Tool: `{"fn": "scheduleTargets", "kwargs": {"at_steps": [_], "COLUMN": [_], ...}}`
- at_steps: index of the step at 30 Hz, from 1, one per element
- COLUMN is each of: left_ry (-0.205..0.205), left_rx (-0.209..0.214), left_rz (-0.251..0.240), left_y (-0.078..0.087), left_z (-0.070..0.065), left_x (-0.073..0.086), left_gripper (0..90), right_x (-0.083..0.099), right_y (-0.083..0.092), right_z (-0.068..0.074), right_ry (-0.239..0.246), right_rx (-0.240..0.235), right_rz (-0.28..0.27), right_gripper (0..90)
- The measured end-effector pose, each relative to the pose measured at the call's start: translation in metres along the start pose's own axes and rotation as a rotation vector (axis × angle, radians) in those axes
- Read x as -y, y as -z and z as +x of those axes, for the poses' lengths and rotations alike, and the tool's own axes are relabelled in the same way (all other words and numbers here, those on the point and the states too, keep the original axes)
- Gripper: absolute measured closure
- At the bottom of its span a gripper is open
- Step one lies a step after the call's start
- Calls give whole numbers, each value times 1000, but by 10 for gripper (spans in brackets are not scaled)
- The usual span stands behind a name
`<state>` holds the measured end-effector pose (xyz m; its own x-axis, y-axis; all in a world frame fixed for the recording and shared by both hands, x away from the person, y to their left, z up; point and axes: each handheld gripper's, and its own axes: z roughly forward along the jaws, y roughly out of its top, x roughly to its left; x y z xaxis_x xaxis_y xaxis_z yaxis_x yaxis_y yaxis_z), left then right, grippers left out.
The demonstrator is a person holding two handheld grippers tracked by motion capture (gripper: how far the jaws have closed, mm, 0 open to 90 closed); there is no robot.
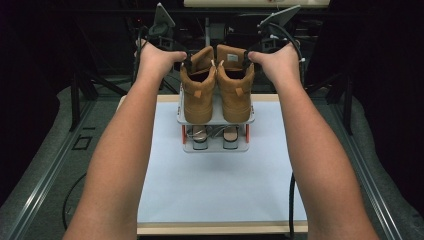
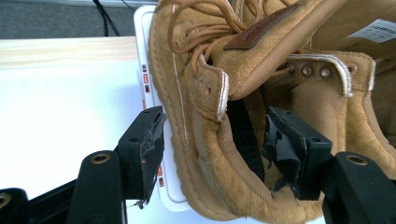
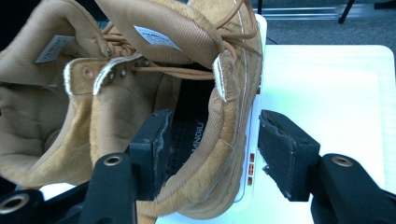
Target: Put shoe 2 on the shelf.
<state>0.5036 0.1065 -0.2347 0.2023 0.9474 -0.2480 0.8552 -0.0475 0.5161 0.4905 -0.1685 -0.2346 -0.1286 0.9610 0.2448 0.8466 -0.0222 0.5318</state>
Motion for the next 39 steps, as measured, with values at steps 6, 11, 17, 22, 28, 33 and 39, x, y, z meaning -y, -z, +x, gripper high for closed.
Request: {"fn": "scheduleTargets", "kwargs": {"at_steps": [6,11,17,22,28,33,39], "left_ry": [-5,-12,-2,-12,-13,-11,-5], "left_rx": [6,6,13,18,15,20,51], "left_rz": [0,1,-12,-14,-26,-20,-31], "left_y": [9,15,20,21,14,7,0], "left_z": [2,6,18,25,39,49,58], "left_x": [2,5,11,15,27,36,50], "left_gripper": [381,382,382,381,383,383,384], "right_x": [0,2,10,15,23,30,44], "right_y": [9,14,14,14,14,9,-4], "right_z": [-5,-15,-34,-47,-55,-59,-67], "right_ry": [-5,-3,-16,-23,-8,-2,25], "right_rx": [0,12,31,45,48,48,55], "right_rz": [-9,2,-7,-5,-14,-18,-6], "right_gripper": [438,438,439,438,439,438,438]}}
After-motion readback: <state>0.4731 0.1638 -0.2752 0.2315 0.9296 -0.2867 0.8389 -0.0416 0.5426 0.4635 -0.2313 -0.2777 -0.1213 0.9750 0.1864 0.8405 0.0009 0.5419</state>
